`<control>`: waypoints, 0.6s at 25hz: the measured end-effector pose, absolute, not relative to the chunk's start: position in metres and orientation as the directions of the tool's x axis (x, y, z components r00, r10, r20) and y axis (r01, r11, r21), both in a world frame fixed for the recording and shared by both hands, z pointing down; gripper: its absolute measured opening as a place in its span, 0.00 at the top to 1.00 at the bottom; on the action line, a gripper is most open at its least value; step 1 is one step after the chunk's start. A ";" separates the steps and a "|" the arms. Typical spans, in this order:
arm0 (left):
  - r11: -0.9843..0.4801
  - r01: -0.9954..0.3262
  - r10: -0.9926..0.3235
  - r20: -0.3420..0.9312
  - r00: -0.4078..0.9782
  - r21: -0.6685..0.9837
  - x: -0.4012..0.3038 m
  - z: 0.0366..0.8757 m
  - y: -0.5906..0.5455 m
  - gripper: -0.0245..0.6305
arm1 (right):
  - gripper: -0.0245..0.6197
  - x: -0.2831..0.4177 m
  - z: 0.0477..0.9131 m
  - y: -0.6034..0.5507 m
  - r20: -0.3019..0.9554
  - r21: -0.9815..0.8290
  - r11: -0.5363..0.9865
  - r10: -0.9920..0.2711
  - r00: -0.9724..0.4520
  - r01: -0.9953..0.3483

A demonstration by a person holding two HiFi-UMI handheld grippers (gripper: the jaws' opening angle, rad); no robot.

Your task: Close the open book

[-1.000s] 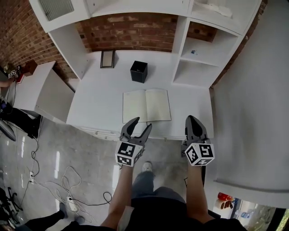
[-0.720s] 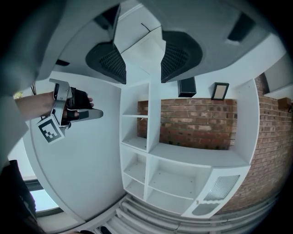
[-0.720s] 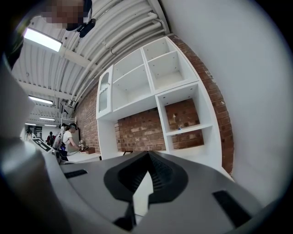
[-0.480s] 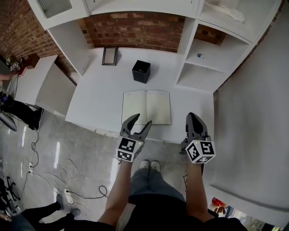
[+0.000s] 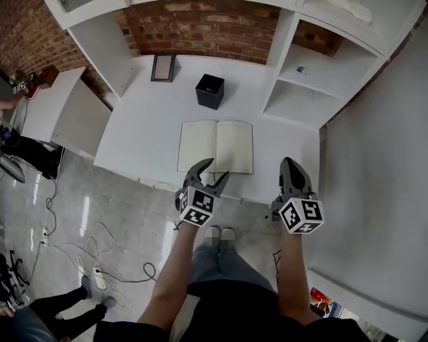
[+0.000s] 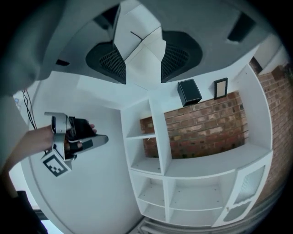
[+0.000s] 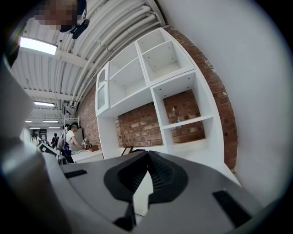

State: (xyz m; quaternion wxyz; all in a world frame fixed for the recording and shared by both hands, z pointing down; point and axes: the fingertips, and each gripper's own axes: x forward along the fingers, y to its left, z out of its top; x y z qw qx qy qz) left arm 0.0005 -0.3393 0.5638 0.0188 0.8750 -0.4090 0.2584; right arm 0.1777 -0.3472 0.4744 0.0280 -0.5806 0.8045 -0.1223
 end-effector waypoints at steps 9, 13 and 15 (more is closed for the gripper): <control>-0.751 -0.458 -0.648 0.664 0.373 -0.476 0.014 0.624 -0.339 0.64 | 0.96 0.179 0.484 -0.347 0.126 -0.217 0.302 -0.935 -0.333 -0.928; -0.760 -0.312 -0.648 0.704 0.293 -0.570 0.020 0.645 -0.342 0.64 | 0.96 0.185 0.491 -0.346 0.141 -0.222 0.286 -0.937 -0.321 -0.932; -0.762 -0.263 -0.647 0.715 0.266 -0.591 0.023 0.654 -0.344 0.64 | 0.96 0.189 0.493 -0.345 0.149 -0.223 0.277 -0.938 -0.314 -0.935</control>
